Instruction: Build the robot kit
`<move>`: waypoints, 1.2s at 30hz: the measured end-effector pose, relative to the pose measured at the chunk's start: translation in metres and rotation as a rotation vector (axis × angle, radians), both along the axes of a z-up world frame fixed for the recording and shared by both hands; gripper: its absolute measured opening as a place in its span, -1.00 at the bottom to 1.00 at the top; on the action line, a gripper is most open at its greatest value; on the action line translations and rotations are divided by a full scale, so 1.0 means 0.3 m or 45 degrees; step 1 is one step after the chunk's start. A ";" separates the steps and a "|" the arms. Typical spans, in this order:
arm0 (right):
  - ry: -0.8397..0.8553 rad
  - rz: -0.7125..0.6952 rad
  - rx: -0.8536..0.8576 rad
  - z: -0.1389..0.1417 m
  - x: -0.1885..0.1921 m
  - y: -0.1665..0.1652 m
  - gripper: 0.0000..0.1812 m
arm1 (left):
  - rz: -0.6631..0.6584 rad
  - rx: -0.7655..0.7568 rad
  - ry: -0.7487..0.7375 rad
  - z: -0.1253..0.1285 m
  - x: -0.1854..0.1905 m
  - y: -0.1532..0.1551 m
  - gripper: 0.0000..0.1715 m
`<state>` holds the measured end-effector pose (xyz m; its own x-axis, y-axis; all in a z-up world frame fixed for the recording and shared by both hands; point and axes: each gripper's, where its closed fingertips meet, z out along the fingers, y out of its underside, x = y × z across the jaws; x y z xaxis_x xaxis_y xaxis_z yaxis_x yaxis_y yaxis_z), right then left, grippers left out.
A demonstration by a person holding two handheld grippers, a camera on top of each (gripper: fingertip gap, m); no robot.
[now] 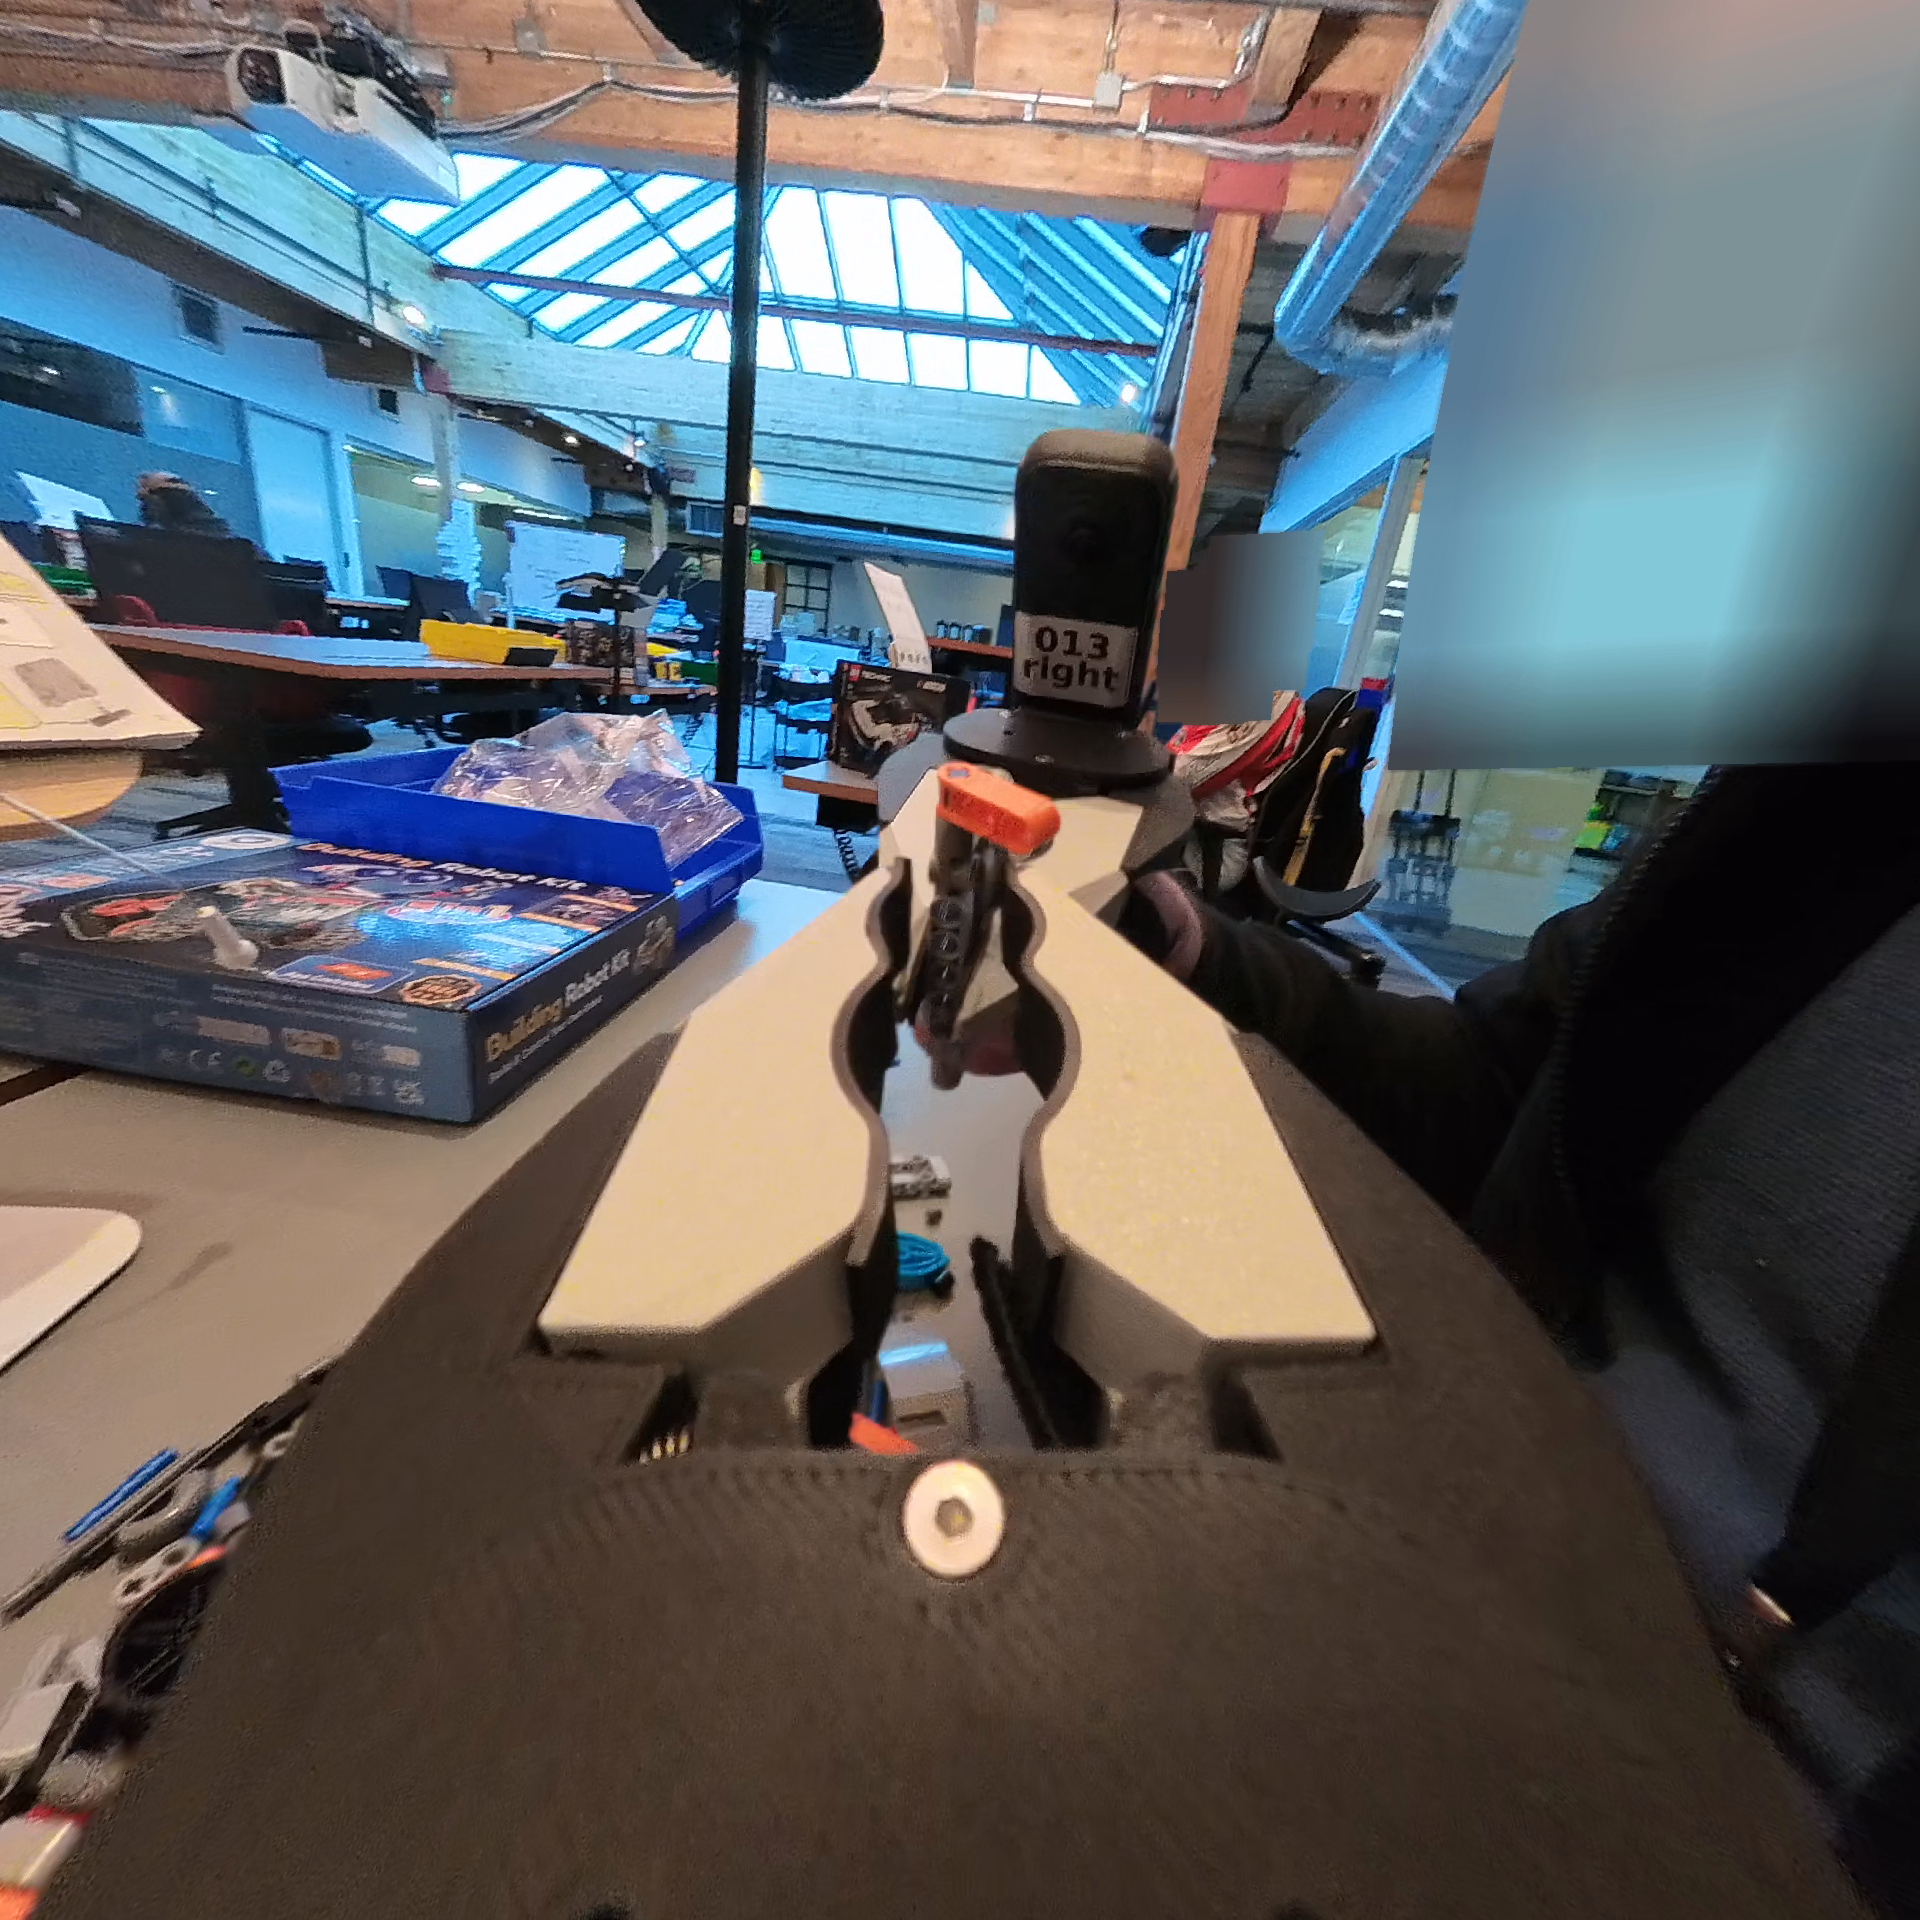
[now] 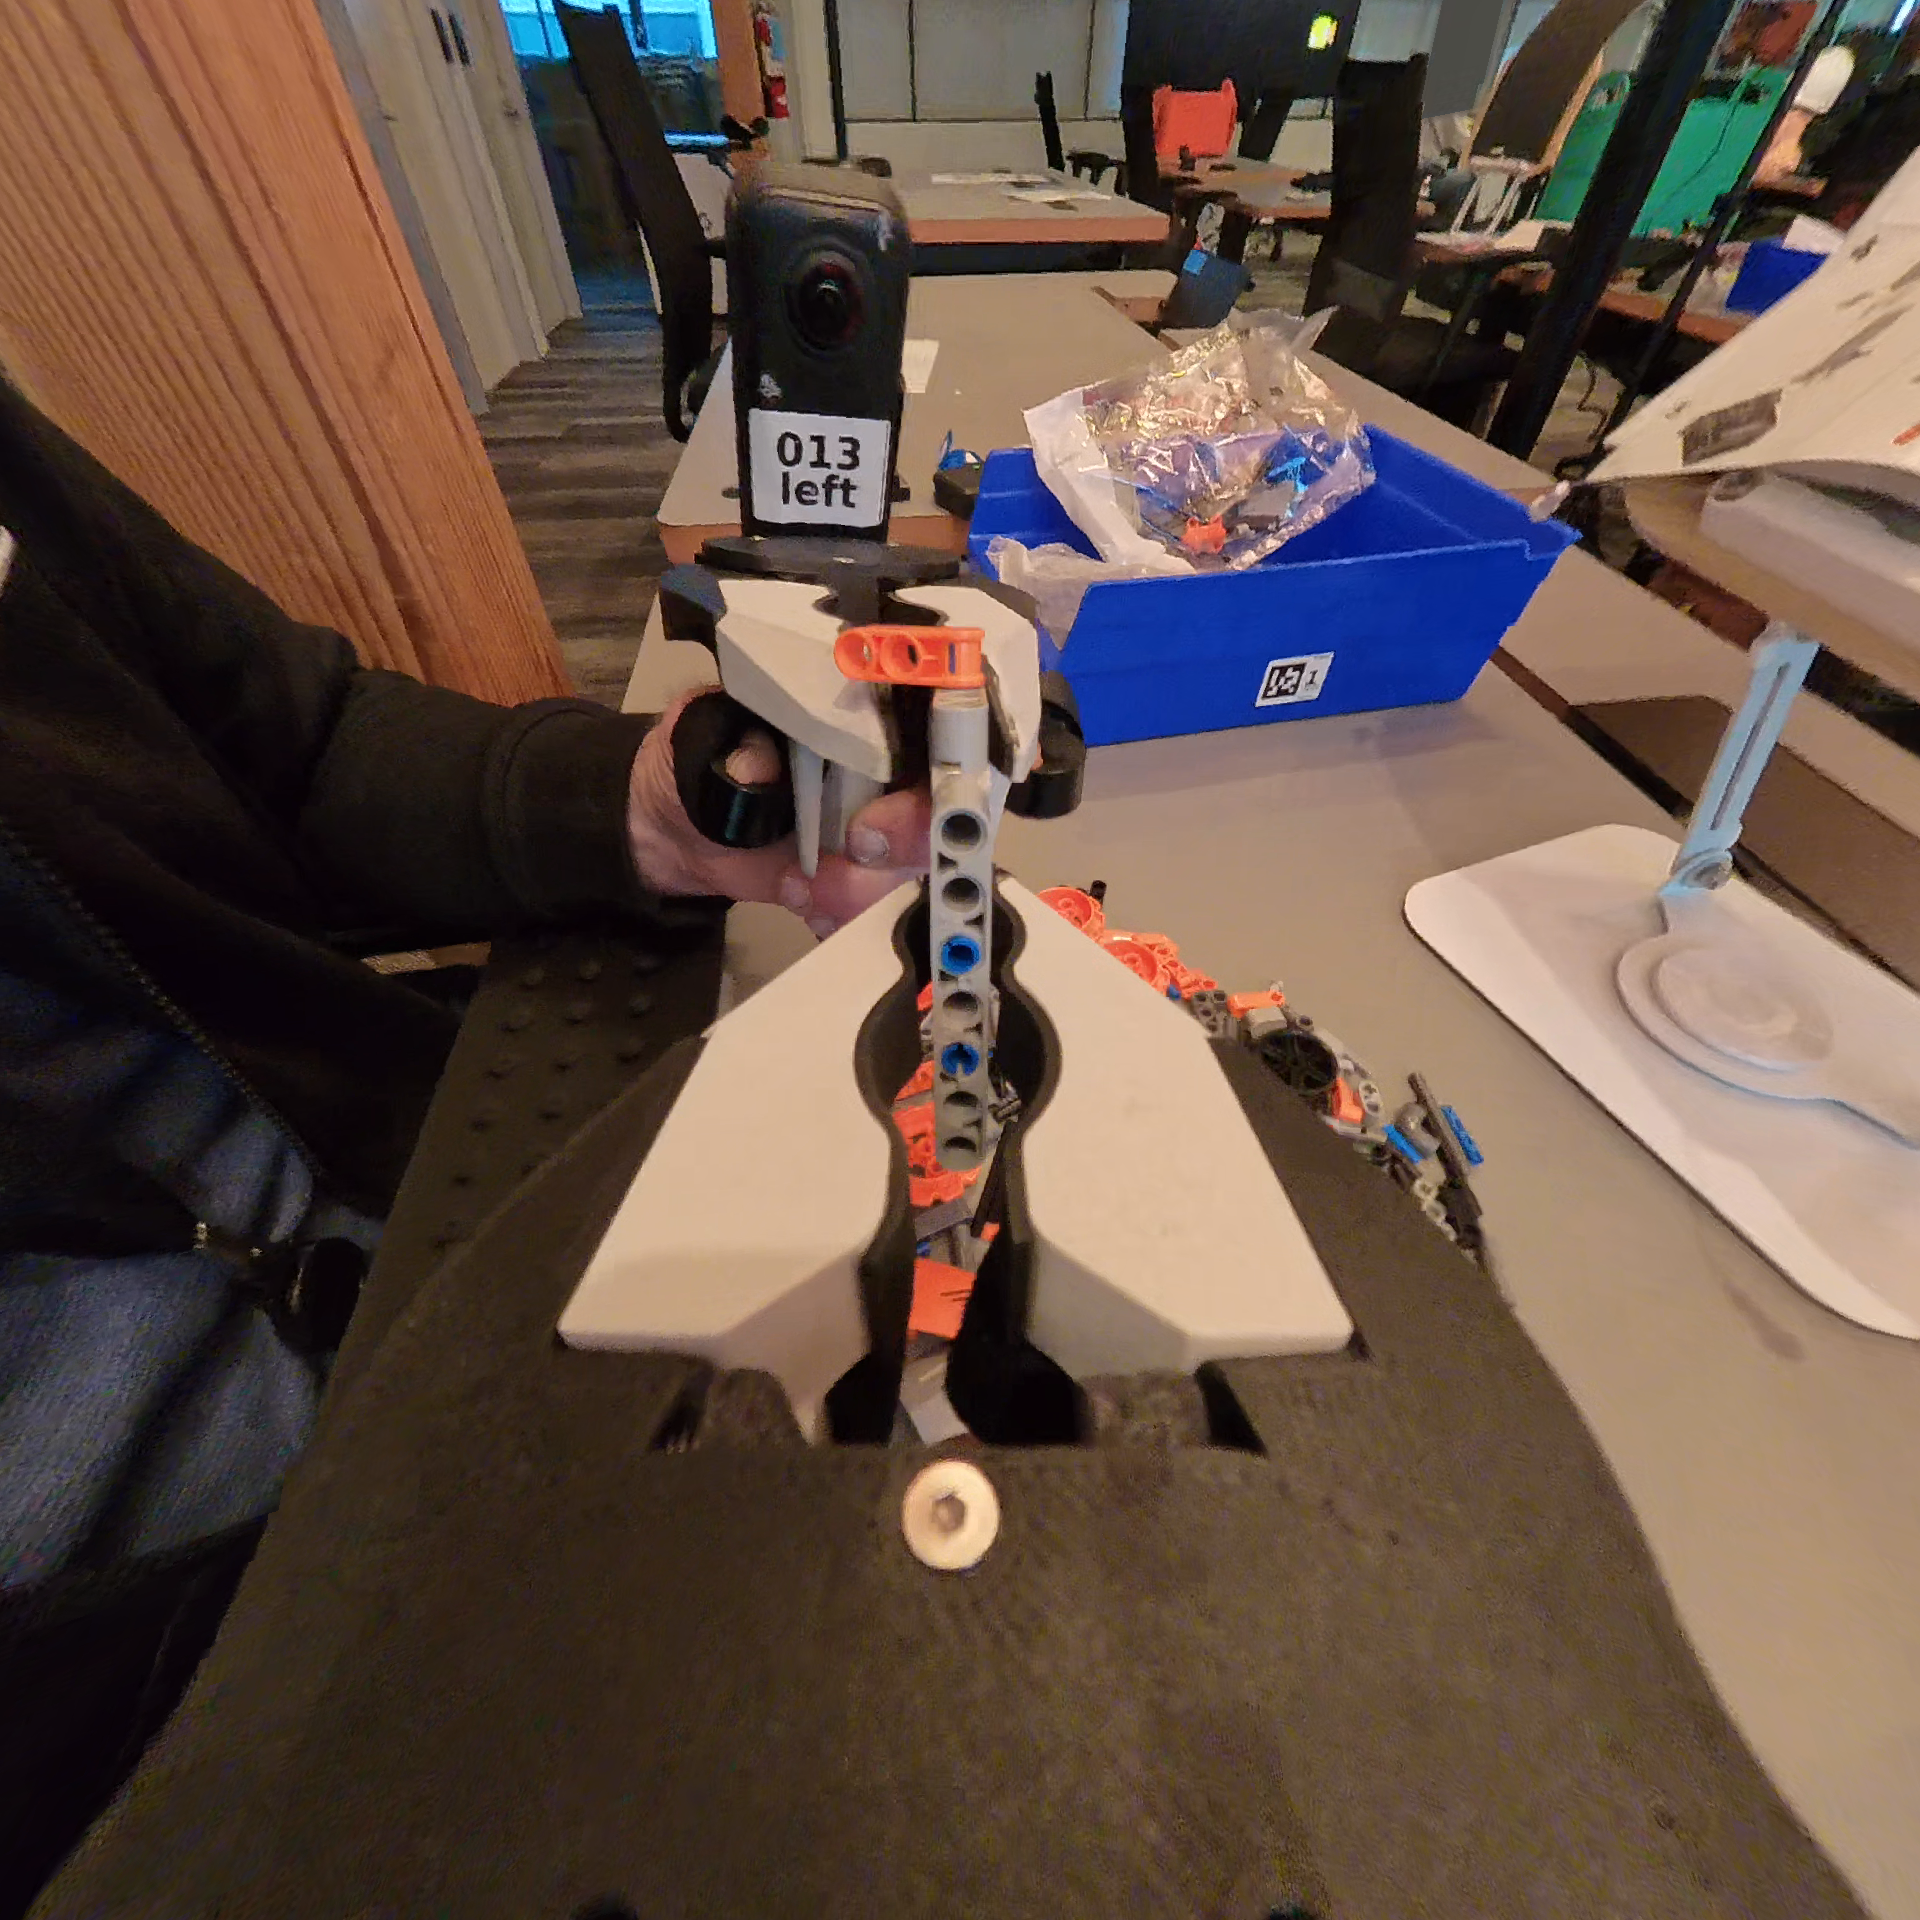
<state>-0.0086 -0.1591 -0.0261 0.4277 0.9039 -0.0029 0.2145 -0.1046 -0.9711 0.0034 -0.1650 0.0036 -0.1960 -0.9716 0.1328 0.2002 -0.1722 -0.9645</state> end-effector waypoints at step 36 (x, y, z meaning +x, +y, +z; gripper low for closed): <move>-0.234 -0.064 -0.207 -0.084 0.013 0.028 -0.94 | 0.102 0.046 0.092 -0.034 0.026 0.033 -0.80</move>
<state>-0.0049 -0.1508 -0.0513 0.4791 0.8754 -0.0644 0.3765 -0.2713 -0.8858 0.0113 -0.1552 -0.0065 -0.1083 -0.9882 0.1083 0.1421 -0.1233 -0.9822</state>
